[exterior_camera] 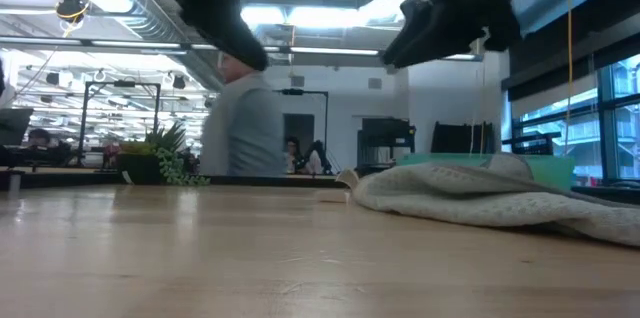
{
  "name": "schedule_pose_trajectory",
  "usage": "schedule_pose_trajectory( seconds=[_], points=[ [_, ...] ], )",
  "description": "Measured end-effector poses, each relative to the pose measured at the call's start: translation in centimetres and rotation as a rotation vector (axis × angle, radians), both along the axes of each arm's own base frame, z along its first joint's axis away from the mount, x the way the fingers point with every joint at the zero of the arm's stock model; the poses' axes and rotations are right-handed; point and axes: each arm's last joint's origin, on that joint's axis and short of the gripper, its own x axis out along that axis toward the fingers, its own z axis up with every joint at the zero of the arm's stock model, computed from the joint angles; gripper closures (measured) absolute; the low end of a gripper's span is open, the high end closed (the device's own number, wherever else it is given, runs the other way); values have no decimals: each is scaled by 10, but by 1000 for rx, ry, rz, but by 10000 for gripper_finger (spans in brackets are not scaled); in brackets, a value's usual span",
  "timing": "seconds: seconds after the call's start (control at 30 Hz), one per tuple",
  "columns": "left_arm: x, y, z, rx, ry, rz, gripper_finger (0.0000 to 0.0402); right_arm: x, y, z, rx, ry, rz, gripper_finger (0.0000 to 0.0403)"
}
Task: Roll microfiber towels into tight, uniform cylinder then place into a basket
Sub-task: Fold the gray kitchen towel
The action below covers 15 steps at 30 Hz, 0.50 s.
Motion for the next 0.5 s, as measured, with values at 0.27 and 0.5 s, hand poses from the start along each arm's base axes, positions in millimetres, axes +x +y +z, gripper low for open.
schedule_pose_trajectory(
  seconds=[0.27, 0.5],
  points=[
    [46, 46, -32, -176, -81, 30, 308, -15, 14, 7, 43, 30, 21, 234],
    [72, 79, -67, -145, -86, -166, 308, -19, 16, 5, 43, 71, 15, 234]
  ],
)
